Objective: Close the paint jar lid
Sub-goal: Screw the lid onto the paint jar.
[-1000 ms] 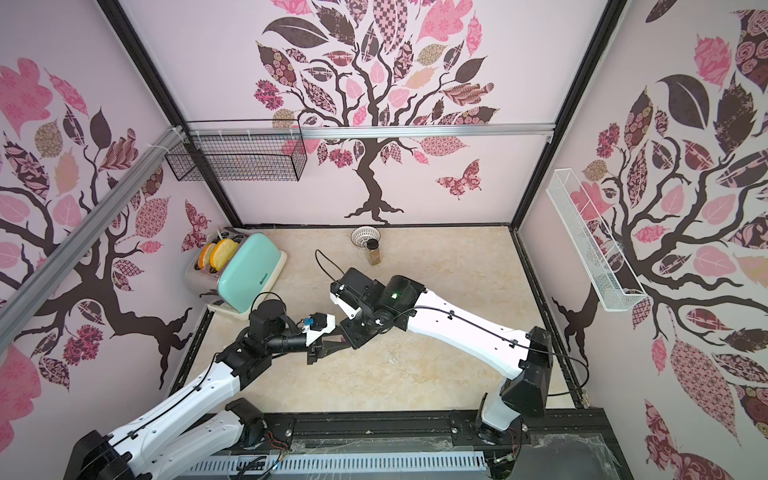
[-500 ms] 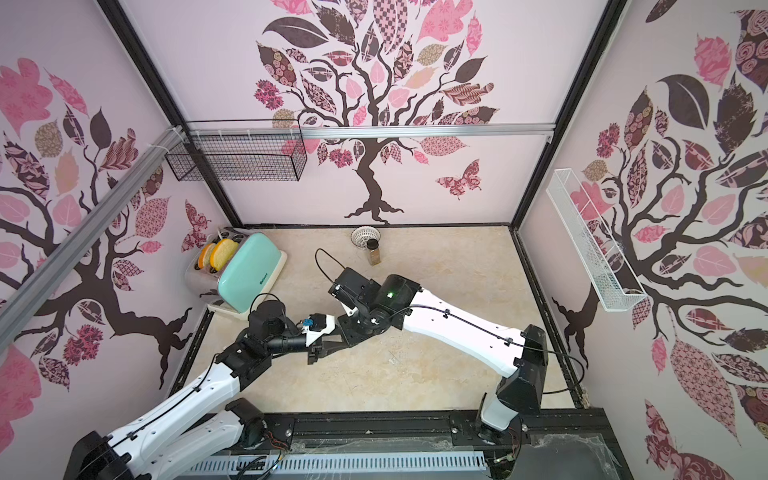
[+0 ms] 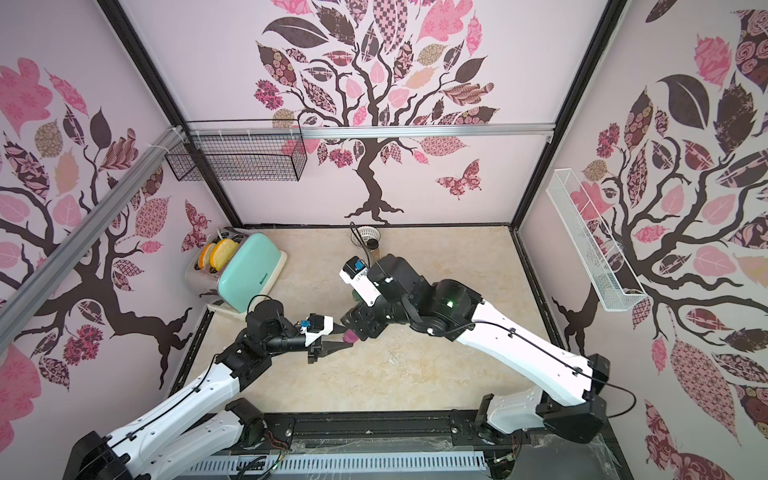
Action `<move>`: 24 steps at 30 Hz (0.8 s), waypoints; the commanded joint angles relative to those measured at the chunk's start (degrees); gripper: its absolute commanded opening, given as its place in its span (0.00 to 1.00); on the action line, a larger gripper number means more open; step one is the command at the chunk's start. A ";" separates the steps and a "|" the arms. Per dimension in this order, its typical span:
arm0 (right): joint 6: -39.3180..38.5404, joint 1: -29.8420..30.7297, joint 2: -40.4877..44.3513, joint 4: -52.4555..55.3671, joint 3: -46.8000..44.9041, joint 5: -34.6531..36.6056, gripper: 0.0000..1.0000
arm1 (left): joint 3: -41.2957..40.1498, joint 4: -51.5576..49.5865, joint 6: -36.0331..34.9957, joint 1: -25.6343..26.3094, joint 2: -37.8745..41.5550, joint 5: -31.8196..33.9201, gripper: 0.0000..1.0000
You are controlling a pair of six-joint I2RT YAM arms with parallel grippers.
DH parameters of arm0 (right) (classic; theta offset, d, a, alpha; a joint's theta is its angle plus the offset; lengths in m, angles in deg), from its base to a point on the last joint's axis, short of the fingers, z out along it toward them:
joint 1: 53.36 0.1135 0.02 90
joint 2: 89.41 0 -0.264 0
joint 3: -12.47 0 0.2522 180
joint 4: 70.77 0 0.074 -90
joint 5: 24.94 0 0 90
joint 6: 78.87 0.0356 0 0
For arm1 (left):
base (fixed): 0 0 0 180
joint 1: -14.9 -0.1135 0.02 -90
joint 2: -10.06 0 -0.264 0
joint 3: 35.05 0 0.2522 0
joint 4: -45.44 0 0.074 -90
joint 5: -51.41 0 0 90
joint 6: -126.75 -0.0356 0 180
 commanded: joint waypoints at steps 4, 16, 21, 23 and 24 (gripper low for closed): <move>-34.49 -0.11 5.19 -9.10 -11.41 -9.32 0.79 | 1.65 -0.25 -1.10 0.23 -0.59 -2.41 0.24; -46.14 -0.07 1.43 -5.73 -10.94 -12.52 0.72 | 1.83 -1.24 -1.82 0.31 -0.73 -2.32 0.24; -45.54 -0.25 -1.18 -4.77 -9.29 -11.73 0.65 | 1.89 -1.24 -1.83 0.33 -0.56 -2.32 0.24; -45.35 -0.46 -1.92 -4.56 -8.80 -11.66 0.62 | 1.90 -1.24 -1.83 0.36 -0.56 -2.32 0.24; -45.18 -0.69 -2.24 -4.42 -8.57 -11.85 0.59 | 1.86 -1.24 -1.85 0.33 -0.52 -2.32 0.24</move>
